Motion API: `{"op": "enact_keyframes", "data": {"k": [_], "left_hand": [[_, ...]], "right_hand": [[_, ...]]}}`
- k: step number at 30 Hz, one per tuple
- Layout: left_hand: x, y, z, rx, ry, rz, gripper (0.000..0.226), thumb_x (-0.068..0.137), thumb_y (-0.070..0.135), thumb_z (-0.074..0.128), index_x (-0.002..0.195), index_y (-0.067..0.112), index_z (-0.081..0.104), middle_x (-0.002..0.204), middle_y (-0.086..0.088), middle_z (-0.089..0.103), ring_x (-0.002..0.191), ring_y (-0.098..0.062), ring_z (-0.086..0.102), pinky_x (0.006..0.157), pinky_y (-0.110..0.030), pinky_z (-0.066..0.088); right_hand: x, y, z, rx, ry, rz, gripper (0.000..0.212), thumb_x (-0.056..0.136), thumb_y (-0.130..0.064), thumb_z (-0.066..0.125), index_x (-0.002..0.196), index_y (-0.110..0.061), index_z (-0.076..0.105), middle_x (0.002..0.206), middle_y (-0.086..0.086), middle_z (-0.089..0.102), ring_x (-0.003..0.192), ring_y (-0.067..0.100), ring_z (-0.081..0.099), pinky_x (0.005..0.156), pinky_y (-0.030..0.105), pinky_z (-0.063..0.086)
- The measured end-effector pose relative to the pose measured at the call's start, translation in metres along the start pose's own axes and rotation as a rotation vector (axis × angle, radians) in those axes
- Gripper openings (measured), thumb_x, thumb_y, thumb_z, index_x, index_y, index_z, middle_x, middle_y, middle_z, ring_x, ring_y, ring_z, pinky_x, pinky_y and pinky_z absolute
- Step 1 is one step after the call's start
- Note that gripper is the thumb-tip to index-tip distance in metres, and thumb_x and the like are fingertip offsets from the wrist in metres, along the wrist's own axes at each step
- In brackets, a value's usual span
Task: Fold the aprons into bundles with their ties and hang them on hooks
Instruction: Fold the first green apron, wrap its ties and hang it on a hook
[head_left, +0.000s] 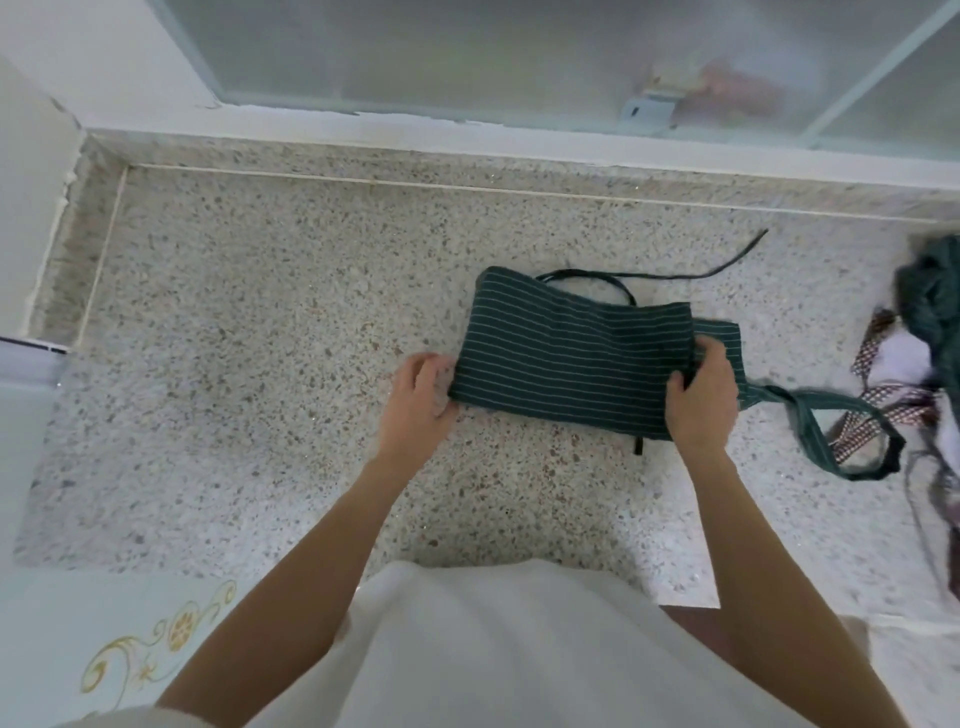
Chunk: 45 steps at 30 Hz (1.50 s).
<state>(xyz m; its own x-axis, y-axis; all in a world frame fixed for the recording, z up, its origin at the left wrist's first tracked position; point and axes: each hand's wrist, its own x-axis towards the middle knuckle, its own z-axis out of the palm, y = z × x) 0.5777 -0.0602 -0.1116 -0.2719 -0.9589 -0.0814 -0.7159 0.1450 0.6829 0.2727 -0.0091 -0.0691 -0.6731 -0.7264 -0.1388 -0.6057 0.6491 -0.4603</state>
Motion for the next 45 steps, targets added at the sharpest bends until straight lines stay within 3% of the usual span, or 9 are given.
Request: {"op": "enact_keyframes", "data": {"k": [4, 8, 13, 17, 28, 34, 38, 41, 45], "left_hand": [[0.004, 0.014, 0.016, -0.221, -0.119, -0.226, 0.066, 0.072, 0.025, 0.079, 0.126, 0.021, 0.040, 0.104, 0.006, 0.058, 0.085, -0.010, 0.060, 0.073, -0.028, 0.052], [0.010, 0.020, 0.024, -0.167, -0.058, -0.236, 0.046, 0.077, 0.010, 0.071, 0.114, 0.020, 0.045, 0.092, 0.005, 0.062, 0.074, -0.013, 0.059, 0.065, -0.033, 0.053], [0.008, 0.011, 0.025, 0.006, -0.036, -0.048, 0.044, 0.074, -0.003, 0.064, 0.112, 0.017, 0.057, 0.104, 0.000, 0.057, 0.081, -0.008, 0.052, 0.064, -0.028, 0.050], [0.011, 0.002, 0.024, 0.116, -0.111, 0.146, 0.049, 0.073, -0.005, 0.065, 0.118, 0.012, 0.060, 0.107, -0.007, 0.056, 0.083, -0.017, 0.055, 0.065, -0.029, 0.052], [0.019, -0.002, 0.020, 0.509, -0.225, 0.520, 0.060, 0.062, 0.003, 0.080, 0.119, 0.004, 0.060, 0.102, -0.013, 0.060, 0.090, -0.029, 0.060, 0.069, -0.039, 0.057], [0.033, 0.002, 0.007, 0.513, -0.433, 0.435, 0.056, 0.077, 0.029, 0.057, 0.131, 0.020, 0.053, 0.118, 0.000, 0.052, 0.111, -0.016, 0.037, 0.096, -0.032, 0.031], [0.058, 0.017, 0.004, 0.334, -0.318, 0.407, 0.041, 0.087, 0.018, 0.051, 0.127, 0.019, 0.056, 0.128, 0.000, 0.051, 0.121, -0.021, 0.043, 0.103, -0.039, 0.033], [0.081, 0.032, 0.014, 0.414, -0.383, 0.471, 0.049, 0.095, 0.028, 0.047, 0.142, 0.021, 0.037, 0.151, 0.002, 0.029, 0.140, -0.019, 0.023, 0.114, -0.039, 0.016], [0.089, 0.033, 0.027, 0.700, -0.582, 0.413, 0.073, 0.093, 0.059, 0.030, 0.150, 0.024, 0.001, 0.158, 0.004, -0.006, 0.144, -0.016, -0.009, 0.117, -0.042, -0.003]], "right_hand": [[-0.010, 0.032, 0.014, -0.018, -0.126, 0.095, 0.044, 0.095, -0.015, 0.051, 0.137, -0.009, 0.037, 0.125, 0.019, 0.050, 0.107, 0.034, 0.052, 0.075, 0.034, 0.039], [-0.005, 0.040, 0.014, 0.107, -0.104, 0.092, 0.041, 0.097, -0.022, 0.049, 0.135, -0.010, 0.041, 0.119, 0.016, 0.059, 0.104, 0.032, 0.056, 0.077, 0.033, 0.042], [0.010, 0.050, -0.001, 0.160, 0.061, 0.154, 0.035, 0.092, -0.008, 0.053, 0.126, -0.012, 0.048, 0.113, 0.014, 0.064, 0.100, 0.031, 0.060, 0.079, 0.035, 0.045], [0.021, 0.064, -0.005, 0.114, 0.001, 0.256, 0.043, 0.089, -0.008, 0.058, 0.128, -0.012, 0.042, 0.110, 0.014, 0.063, 0.097, 0.031, 0.060, 0.070, 0.031, 0.040], [0.016, 0.057, 0.006, -0.048, 0.173, 0.127, 0.041, 0.082, 0.009, 0.041, 0.120, -0.007, 0.043, 0.111, 0.015, 0.053, 0.077, 0.028, 0.053, 0.055, 0.033, 0.036], [0.016, 0.067, 0.015, -0.188, 0.064, 0.094, 0.051, 0.084, 0.013, 0.042, 0.129, -0.010, 0.050, 0.128, 0.017, 0.040, 0.113, 0.034, 0.041, 0.076, 0.036, 0.043], [0.007, 0.077, 0.022, -0.366, 0.045, -0.003, 0.047, 0.091, 0.000, 0.045, 0.137, -0.010, 0.044, 0.146, 0.018, 0.032, 0.133, 0.038, 0.028, 0.106, 0.050, 0.029], [-0.004, 0.080, 0.026, -0.439, 0.062, -0.094, 0.043, 0.095, -0.015, 0.042, 0.137, -0.006, 0.042, 0.153, 0.015, 0.022, 0.141, 0.034, 0.019, 0.112, 0.050, 0.018], [-0.014, 0.078, 0.037, -0.428, -0.104, -0.156, 0.065, 0.097, -0.046, 0.010, 0.148, -0.008, 0.021, 0.156, 0.011, 0.013, 0.145, 0.027, 0.006, 0.116, 0.046, -0.001]]}}
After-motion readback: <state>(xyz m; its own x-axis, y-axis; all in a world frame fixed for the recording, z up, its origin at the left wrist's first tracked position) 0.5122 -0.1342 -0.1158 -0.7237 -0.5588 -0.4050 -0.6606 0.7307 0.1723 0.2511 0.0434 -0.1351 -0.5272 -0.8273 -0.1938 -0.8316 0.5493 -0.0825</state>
